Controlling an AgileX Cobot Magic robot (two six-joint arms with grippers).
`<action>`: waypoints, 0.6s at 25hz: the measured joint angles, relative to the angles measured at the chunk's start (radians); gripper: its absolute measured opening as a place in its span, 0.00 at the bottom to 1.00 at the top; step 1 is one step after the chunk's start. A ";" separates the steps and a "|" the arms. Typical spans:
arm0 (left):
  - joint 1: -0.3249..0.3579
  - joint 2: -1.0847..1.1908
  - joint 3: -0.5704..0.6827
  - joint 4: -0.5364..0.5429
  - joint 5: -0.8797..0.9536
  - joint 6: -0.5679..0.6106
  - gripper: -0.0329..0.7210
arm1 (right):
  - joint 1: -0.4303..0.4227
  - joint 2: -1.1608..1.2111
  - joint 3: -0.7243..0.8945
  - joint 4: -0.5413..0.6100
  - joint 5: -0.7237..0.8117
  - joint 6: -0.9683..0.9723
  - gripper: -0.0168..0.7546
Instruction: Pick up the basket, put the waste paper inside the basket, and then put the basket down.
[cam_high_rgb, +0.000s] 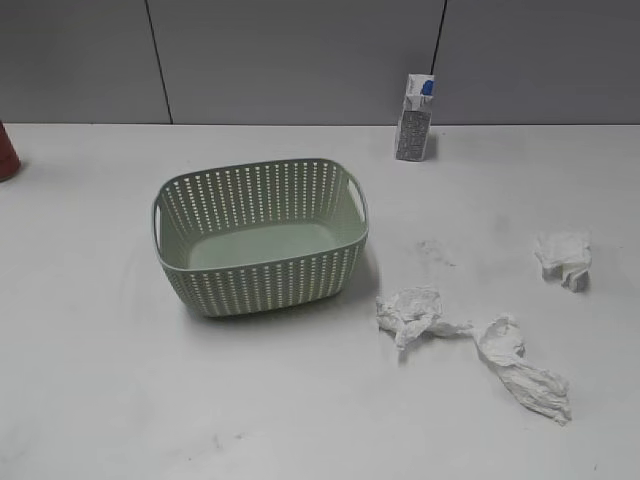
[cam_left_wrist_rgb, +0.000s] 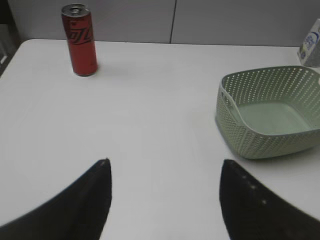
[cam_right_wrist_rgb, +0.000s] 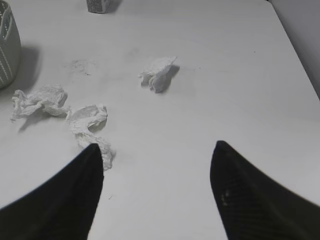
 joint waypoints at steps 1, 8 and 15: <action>-0.019 0.034 0.000 0.000 -0.022 0.000 0.72 | 0.000 0.000 0.000 0.000 0.000 0.000 0.72; -0.125 0.359 -0.011 -0.012 -0.148 0.000 0.72 | 0.000 0.000 0.000 0.000 0.000 0.000 0.72; -0.143 0.761 -0.181 -0.012 -0.239 0.000 0.72 | 0.000 0.000 0.000 0.000 0.000 0.000 0.72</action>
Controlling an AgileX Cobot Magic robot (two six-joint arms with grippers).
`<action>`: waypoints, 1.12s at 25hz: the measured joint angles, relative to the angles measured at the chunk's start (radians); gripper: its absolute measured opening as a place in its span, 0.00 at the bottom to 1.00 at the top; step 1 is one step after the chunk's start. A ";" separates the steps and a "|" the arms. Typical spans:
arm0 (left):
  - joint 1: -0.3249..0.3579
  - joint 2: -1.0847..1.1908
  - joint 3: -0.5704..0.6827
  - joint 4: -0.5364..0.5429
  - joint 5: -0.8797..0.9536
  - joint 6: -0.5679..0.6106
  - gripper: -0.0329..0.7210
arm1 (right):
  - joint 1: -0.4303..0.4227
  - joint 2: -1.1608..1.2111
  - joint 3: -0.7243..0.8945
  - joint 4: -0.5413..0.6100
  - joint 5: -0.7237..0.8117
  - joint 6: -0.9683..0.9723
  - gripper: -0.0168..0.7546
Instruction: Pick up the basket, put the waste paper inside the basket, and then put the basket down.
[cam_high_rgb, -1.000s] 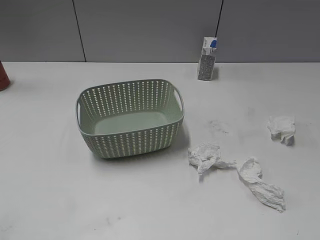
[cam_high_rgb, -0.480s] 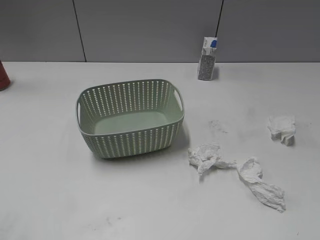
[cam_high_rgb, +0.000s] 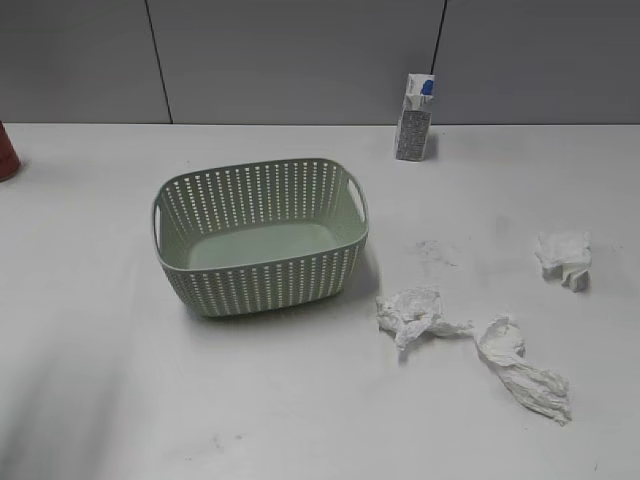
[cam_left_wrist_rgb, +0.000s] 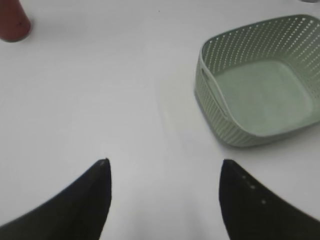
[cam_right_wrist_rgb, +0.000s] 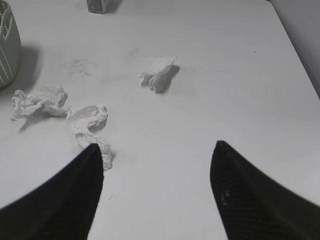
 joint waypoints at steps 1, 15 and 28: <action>-0.007 0.068 -0.042 0.003 0.001 0.000 0.72 | 0.000 0.000 0.000 0.000 0.000 0.000 0.72; -0.153 0.799 -0.535 0.002 0.127 -0.135 0.67 | 0.000 0.000 0.000 0.000 0.000 0.000 0.72; -0.153 1.018 -0.566 -0.001 0.114 -0.327 0.66 | 0.000 0.000 0.000 0.000 0.000 0.000 0.72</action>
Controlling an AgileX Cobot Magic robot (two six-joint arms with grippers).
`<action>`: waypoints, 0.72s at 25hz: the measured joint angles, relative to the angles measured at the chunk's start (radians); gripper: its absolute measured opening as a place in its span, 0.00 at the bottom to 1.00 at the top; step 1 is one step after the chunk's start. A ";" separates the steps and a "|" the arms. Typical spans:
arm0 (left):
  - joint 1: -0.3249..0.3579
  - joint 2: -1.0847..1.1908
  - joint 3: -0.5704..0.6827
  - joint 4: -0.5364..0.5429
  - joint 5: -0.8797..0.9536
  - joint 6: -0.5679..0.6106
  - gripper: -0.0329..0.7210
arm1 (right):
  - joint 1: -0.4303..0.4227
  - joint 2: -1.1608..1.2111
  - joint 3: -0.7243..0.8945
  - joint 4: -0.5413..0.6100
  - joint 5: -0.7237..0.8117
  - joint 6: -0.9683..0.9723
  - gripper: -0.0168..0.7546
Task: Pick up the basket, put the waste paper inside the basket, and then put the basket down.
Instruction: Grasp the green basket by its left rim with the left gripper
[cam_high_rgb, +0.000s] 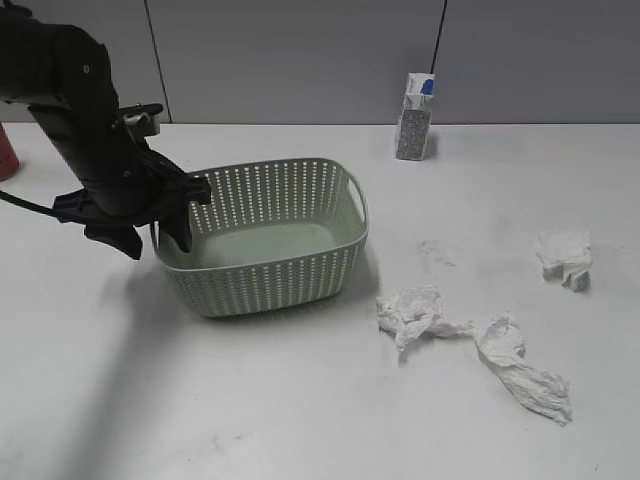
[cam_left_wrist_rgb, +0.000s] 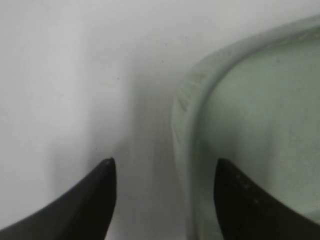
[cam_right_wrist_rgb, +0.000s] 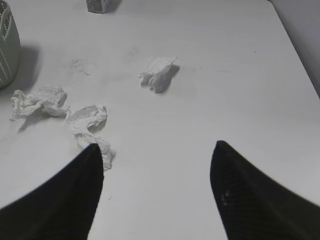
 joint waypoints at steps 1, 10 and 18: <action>0.000 0.004 -0.001 -0.001 -0.006 -0.005 0.65 | 0.000 0.000 0.000 0.000 0.000 0.000 0.72; 0.000 0.006 -0.002 -0.012 -0.007 -0.016 0.17 | 0.000 0.000 0.000 0.000 0.000 0.000 0.72; 0.000 -0.019 -0.002 0.022 0.022 -0.017 0.05 | 0.000 0.002 0.000 0.000 0.000 0.000 0.72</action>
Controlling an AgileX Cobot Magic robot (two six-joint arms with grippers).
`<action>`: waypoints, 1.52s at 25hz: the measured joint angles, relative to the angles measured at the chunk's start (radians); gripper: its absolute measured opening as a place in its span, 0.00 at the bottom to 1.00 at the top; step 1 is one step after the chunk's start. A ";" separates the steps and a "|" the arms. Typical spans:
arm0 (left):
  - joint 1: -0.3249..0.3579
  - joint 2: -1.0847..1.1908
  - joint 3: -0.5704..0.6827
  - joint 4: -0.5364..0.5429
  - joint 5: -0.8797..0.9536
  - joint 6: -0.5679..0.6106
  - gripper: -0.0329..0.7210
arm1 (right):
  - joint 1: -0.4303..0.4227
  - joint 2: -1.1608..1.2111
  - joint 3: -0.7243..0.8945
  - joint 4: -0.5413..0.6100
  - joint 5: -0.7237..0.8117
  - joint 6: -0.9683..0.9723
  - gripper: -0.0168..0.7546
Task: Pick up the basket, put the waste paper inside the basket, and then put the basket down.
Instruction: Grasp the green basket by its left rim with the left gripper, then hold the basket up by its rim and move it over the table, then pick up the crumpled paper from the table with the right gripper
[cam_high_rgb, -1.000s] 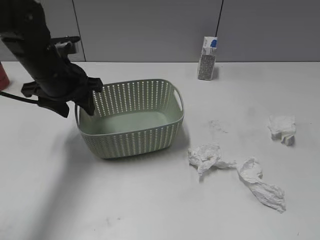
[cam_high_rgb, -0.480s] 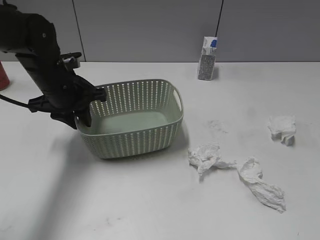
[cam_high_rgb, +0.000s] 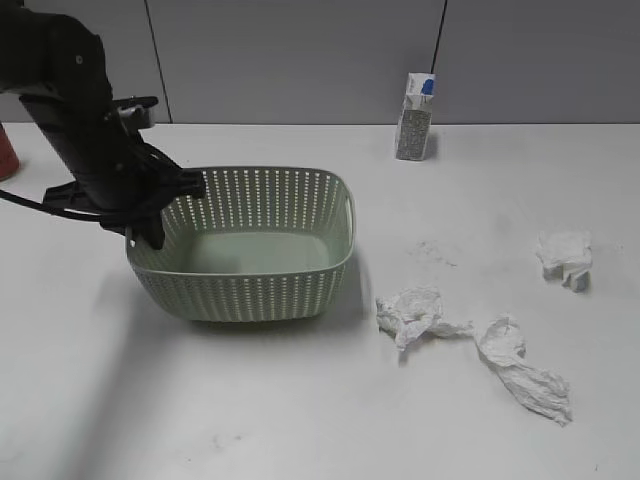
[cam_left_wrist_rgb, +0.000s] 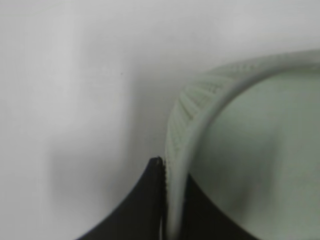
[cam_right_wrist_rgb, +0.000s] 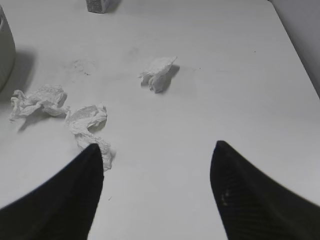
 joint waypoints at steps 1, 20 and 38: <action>0.000 -0.014 0.000 0.013 0.004 0.001 0.05 | 0.000 0.000 0.000 0.000 0.000 0.000 0.72; 0.000 -0.079 0.000 0.064 0.060 0.032 0.05 | 0.000 0.789 -0.116 0.085 -0.299 0.079 0.61; 0.000 -0.079 0.000 0.010 0.054 0.032 0.05 | 0.000 1.870 -0.644 -0.039 -0.491 0.302 0.61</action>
